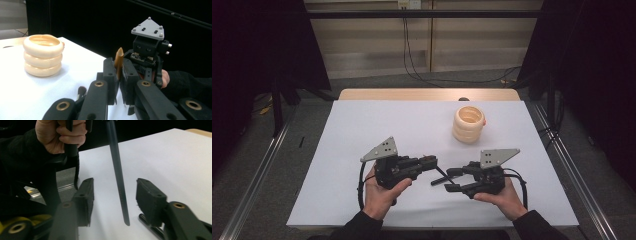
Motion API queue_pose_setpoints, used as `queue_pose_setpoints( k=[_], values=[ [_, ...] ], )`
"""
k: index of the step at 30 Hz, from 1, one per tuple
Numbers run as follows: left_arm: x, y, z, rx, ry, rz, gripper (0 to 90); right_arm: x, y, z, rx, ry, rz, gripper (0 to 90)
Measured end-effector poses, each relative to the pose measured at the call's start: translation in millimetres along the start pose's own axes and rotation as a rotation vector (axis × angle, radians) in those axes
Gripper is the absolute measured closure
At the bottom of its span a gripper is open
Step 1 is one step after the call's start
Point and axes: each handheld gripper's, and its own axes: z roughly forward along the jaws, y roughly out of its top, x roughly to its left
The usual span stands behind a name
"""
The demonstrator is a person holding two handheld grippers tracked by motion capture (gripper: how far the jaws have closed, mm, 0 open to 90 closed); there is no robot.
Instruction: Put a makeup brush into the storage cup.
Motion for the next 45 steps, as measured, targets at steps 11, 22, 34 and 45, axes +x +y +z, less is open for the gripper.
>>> queue_pose_setpoints(
  k=[11,22,34,45],
  values=[
    [1.1,3.6,-6.9,0.002,0.017,0.021,84.3,-3.1,1.8,-6.7,-0.048,-0.053,0.026,16.1],
    [-3.0,6.9,-9.9,0.042,0.048,0.044,84.3,3.3,2.9,-9.6,-0.066,-0.069,-0.026,3.9],
    [-0.3,13.7,-11.8,0.115,0.075,0.071,84.2,-2.9,0.0,-12.5,-0.092,-0.130,-0.032,0.7],
    [1.2,13.9,-3.1,0.188,0.087,0.066,84.2,0.4,1.2,-11.6,-0.027,-0.127,-0.031,4.6]
  ],
)
